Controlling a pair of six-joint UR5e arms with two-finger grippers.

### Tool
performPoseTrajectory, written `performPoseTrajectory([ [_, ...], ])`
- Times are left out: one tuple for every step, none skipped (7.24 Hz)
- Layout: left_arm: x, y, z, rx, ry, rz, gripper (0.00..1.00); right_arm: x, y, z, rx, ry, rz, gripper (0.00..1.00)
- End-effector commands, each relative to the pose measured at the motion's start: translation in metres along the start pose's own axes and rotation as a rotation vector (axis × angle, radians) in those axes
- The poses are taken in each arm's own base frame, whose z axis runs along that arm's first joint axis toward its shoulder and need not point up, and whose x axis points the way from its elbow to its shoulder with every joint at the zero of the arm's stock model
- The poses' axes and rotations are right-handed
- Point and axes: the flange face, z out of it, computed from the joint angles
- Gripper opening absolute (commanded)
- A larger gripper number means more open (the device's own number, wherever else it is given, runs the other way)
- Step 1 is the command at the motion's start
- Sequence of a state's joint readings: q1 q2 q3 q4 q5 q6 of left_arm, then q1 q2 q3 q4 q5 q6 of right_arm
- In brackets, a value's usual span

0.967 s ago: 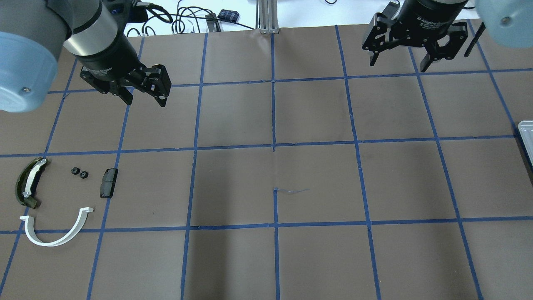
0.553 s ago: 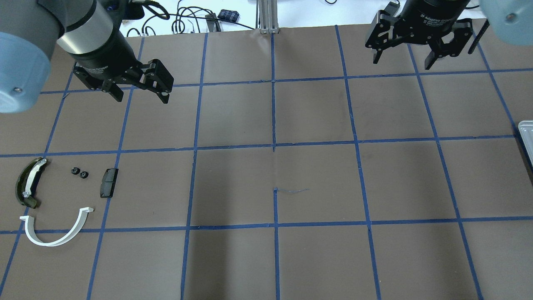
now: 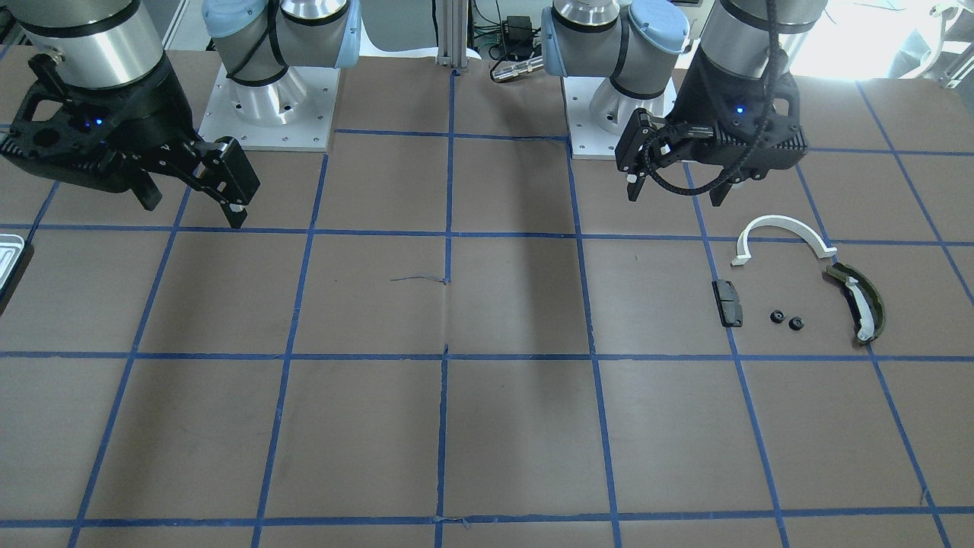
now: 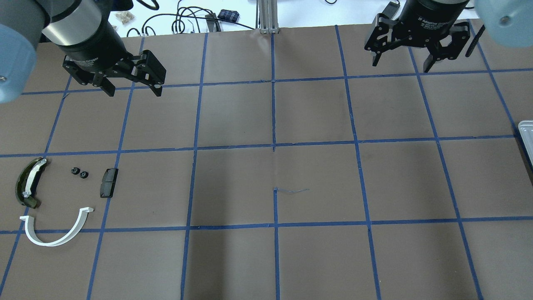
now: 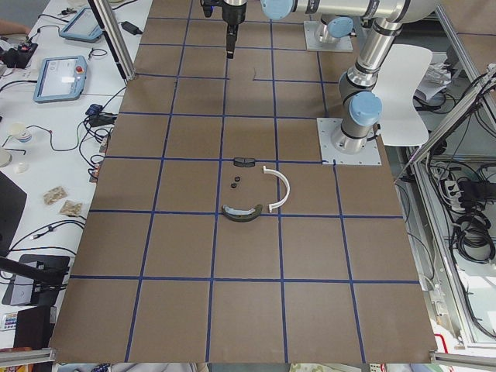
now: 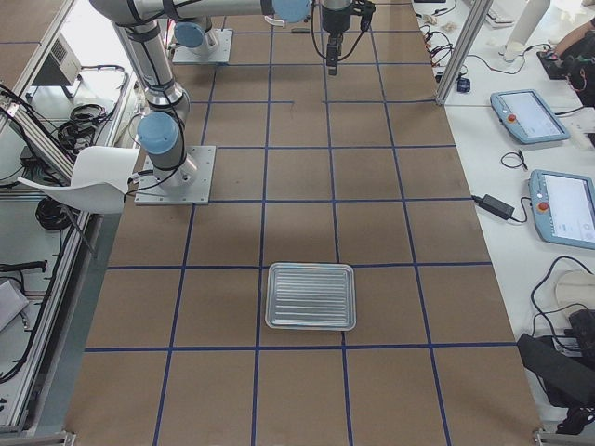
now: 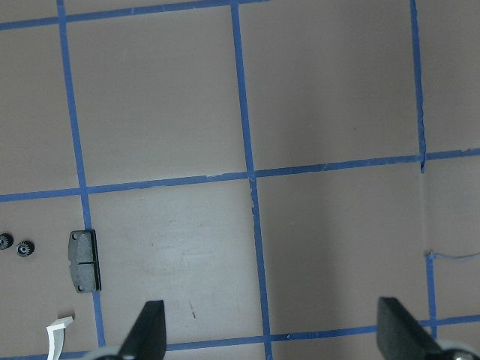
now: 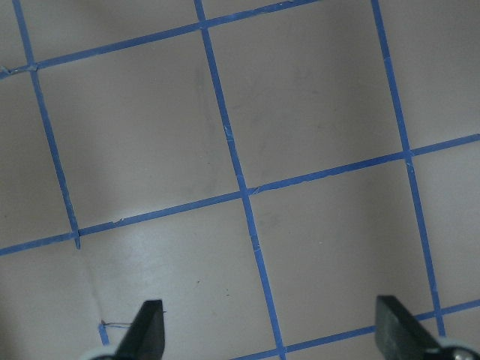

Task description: Place bearing gear from tray to pile

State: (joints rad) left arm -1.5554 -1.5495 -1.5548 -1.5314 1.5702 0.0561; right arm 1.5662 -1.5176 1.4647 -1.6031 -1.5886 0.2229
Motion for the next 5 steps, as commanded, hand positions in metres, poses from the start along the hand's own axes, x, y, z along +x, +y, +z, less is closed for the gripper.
performPoseTrajectory([
  [-0.0011,-0.0022,0.0033,-0.017,-0.002,-0.03,1.0,-0.0006,0.0013,0.0001,-0.005,0.0,-0.005,1.0],
  [0.0003,-0.0006,0.0032,-0.017,-0.003,-0.027,1.0,-0.0012,0.0015,-0.0001,-0.004,0.001,-0.008,1.0],
  [0.0001,-0.0021,0.0039,-0.017,0.003,-0.028,1.0,-0.0013,0.0017,0.0001,-0.005,0.0,-0.011,1.0],
  [0.0013,0.0,0.0024,-0.015,-0.001,-0.025,1.0,-0.0013,0.0014,0.0017,-0.008,0.002,-0.016,1.0],
  [0.0013,0.0024,0.0015,-0.014,-0.003,-0.025,1.0,-0.0013,0.0019,0.0008,-0.007,0.0,-0.016,1.0],
])
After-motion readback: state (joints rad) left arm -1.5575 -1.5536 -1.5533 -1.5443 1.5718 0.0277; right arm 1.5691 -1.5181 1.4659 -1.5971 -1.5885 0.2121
